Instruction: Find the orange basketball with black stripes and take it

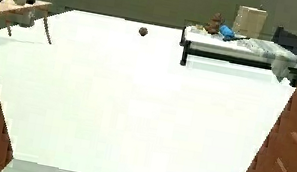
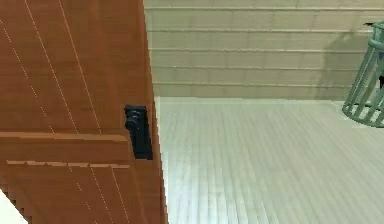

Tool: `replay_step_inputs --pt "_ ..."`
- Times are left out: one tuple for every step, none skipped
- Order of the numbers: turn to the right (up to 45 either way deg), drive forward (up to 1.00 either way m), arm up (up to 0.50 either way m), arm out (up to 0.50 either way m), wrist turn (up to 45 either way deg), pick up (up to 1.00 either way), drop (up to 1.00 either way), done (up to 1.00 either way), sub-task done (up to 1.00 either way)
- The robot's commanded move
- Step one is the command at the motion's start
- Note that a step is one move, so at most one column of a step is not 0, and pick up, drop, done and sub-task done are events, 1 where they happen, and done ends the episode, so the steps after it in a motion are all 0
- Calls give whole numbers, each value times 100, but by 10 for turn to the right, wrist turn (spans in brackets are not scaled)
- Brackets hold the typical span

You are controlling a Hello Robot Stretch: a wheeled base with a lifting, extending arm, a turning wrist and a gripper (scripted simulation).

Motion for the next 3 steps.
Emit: replay_step_inputs --pt "0 100 0 0 0 0 0 0 0" --pt "0 100 0 0 0 0 0 0 0" --pt "0 100 0 0 0 0 0 0 0"
